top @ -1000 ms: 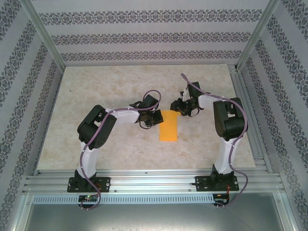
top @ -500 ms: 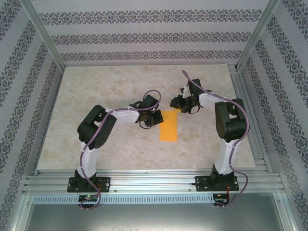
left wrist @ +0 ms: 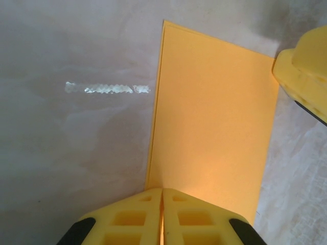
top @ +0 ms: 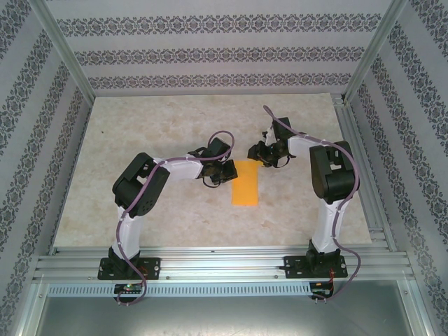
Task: Fold a paper plane with a square sheet of paper (pick it up from the middle)
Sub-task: Fold the square sheet of paper in half at the center of the table.
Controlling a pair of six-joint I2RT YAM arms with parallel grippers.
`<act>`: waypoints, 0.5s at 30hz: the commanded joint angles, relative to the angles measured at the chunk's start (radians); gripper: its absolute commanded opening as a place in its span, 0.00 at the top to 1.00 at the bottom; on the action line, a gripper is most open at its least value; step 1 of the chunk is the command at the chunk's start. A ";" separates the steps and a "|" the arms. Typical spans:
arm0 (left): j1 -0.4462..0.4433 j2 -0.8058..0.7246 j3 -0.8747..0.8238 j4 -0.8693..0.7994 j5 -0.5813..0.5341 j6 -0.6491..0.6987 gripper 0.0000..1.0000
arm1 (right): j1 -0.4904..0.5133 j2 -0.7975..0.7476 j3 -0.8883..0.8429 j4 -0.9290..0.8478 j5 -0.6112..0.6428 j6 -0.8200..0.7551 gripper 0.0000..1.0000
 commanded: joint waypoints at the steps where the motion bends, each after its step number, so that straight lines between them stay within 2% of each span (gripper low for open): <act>1: -0.013 0.021 -0.025 -0.091 -0.021 0.027 0.88 | 0.006 -0.097 -0.008 -0.025 0.009 -0.021 0.61; 7: -0.015 0.020 -0.023 -0.087 -0.021 0.022 0.89 | 0.020 -0.170 -0.117 0.027 -0.026 0.009 0.61; 13: -0.015 0.018 -0.023 -0.089 -0.019 0.024 0.89 | 0.042 -0.108 -0.197 0.093 -0.047 0.019 0.61; 15: -0.015 0.017 -0.023 -0.093 -0.019 0.027 0.89 | 0.040 -0.104 -0.212 0.082 -0.013 0.008 0.60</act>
